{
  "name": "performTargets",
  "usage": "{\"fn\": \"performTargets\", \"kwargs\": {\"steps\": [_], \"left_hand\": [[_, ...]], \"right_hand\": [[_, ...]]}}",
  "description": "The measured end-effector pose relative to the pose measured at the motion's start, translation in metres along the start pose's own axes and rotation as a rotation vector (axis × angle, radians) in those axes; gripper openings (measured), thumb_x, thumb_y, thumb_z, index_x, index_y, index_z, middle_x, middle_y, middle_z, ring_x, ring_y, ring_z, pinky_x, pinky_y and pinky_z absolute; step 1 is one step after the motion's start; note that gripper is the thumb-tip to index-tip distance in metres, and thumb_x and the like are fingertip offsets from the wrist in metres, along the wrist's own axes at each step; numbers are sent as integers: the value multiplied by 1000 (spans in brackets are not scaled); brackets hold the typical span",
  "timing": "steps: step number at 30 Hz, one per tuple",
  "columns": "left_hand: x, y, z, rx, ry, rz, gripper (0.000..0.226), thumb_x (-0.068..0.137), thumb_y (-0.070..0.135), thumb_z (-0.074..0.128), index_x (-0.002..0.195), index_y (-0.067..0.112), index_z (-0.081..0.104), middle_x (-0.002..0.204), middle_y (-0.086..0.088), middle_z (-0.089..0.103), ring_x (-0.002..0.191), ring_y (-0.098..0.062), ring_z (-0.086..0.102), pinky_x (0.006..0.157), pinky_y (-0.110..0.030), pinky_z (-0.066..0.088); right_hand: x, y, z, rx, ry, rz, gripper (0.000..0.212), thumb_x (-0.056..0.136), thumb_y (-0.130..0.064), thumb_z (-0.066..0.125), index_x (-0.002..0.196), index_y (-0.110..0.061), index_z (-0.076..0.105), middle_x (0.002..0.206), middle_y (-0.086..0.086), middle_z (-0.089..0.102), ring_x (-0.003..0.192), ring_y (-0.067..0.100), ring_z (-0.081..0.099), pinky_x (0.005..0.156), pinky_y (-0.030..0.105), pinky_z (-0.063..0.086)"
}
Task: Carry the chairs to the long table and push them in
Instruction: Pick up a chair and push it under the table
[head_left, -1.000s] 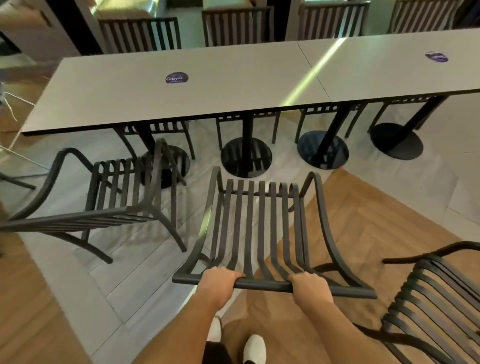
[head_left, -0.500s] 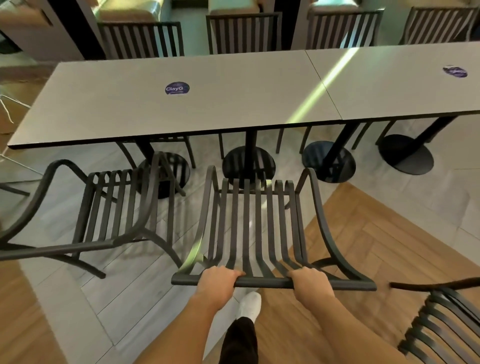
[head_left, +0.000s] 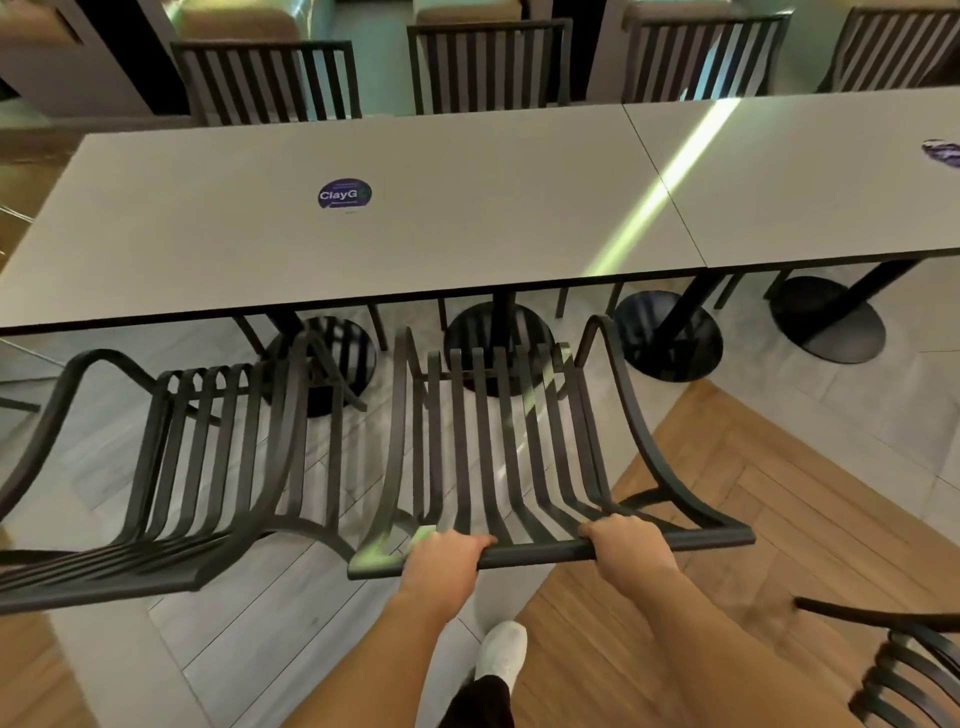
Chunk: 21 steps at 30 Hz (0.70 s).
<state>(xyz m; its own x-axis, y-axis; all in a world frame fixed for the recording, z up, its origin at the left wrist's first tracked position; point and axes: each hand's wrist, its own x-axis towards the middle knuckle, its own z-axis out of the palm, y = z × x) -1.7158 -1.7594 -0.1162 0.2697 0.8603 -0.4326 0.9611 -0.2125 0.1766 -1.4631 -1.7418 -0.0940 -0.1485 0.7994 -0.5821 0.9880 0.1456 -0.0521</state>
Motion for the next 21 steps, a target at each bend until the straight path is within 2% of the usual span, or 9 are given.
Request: {"fn": "performTargets", "kwargs": {"steps": [7, 13, 15, 17, 19, 21], "left_hand": [[29, -8, -20, 30, -29, -11, 48, 106, 19, 51, 148, 43, 45, 106, -2, 67, 97, -24, 65, 86, -37, 58], [40, -12, -32, -96, -101, -2, 47, 104, 21, 57, 146, 40, 49, 106, 3, 67, 91, -18, 66, 88, -36, 61], [40, -12, -41, -174, -174, 17, 44, 103, 29, 60, 146, 38, 51, 107, 3, 68, 92, -16, 67, 89, -34, 60], [39, -10, -53, -257, -284, 29, 52, 99, 40, 66, 147, 33, 49, 111, 3, 67, 95, -14, 67, 91, -31, 58], [42, -6, -69, -269, -347, 50, 64, 92, 51, 70, 149, 31, 47, 117, 3, 67, 96, -13, 66, 92, -31, 57], [51, 5, -85, -226, -312, 99, 63, 90, 60, 67, 144, 31, 51, 118, 4, 67, 91, -11, 65, 87, -31, 57]], "right_hand": [[35, 3, -25, -40, -39, 2, 32, 102, -15, 56, 131, -28, 62, 111, 1, 68, 104, 21, 66, 97, 37, 54], [43, 1, -33, -10, -50, 9, 32, 102, -16, 56, 131, -28, 62, 114, 1, 68, 106, 21, 65, 98, 37, 53], [40, 2, -37, 62, -59, 11, 27, 100, -23, 61, 127, -28, 63, 112, -1, 67, 106, 20, 64, 98, 37, 52], [35, 3, -42, 194, -75, 17, 27, 95, -34, 69, 120, -29, 64, 109, -3, 65, 104, 17, 63, 97, 36, 52], [28, 6, -46, 362, -99, 44, 38, 87, -48, 76, 118, -30, 63, 108, -6, 63, 101, 14, 61, 94, 36, 54], [18, 13, -51, 548, -67, 98, 48, 81, -58, 78, 117, -31, 63, 109, -8, 64, 101, 12, 61, 90, 34, 54]]}}
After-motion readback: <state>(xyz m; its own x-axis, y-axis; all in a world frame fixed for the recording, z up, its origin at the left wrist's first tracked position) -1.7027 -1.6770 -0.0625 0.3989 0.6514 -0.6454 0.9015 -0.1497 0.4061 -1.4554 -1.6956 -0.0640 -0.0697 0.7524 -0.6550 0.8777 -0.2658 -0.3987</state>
